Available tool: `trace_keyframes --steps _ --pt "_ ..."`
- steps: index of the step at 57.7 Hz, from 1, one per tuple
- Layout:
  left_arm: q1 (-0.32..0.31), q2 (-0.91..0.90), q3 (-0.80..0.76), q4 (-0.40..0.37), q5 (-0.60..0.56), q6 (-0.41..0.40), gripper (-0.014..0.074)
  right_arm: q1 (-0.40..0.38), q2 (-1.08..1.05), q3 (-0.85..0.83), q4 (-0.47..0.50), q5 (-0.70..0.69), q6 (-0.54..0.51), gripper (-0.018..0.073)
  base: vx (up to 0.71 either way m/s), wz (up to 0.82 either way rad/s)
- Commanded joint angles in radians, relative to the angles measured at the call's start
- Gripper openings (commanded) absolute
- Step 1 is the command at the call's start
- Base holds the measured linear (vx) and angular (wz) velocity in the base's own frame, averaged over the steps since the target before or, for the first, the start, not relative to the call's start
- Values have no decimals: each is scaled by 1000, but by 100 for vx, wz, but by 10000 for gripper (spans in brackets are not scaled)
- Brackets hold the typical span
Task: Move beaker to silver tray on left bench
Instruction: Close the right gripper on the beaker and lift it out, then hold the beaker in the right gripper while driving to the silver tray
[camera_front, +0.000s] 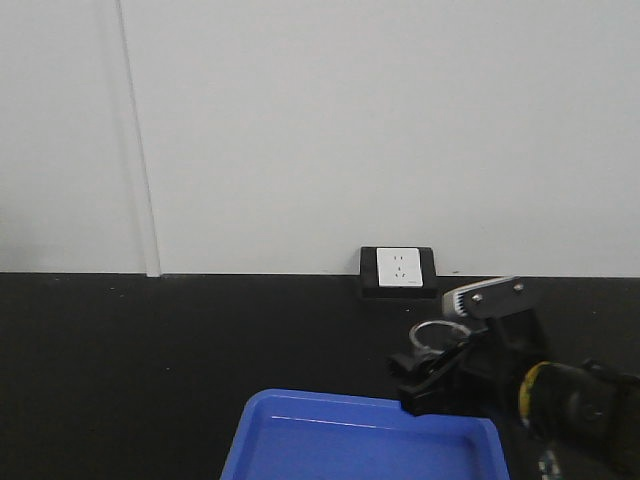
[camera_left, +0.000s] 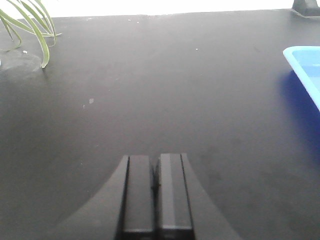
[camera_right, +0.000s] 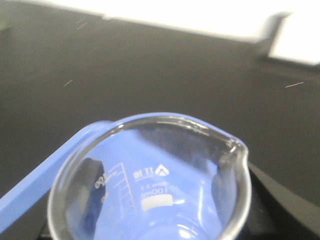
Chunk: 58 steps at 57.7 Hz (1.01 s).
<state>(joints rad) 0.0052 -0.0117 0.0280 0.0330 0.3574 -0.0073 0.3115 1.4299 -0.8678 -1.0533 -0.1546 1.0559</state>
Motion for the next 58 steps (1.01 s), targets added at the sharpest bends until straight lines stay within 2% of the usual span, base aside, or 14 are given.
trace_keyframes --steps 1,7,22,58 --pt "-6 -16 28 -2 -78 -1 1 -5 -201 30 -134 51 124 -7 0 0" --pt "-6 -16 28 -2 -78 -1 1 -4 -368 137 -200 71 162 -7 0 0" --pt "-6 -16 28 -2 -78 -1 1 -4 -673 286 -199 209 160 -7 0 0" --pt "-6 -16 28 -2 -78 -1 1 -4 -705 293 -202 221 152 -7 0 0"
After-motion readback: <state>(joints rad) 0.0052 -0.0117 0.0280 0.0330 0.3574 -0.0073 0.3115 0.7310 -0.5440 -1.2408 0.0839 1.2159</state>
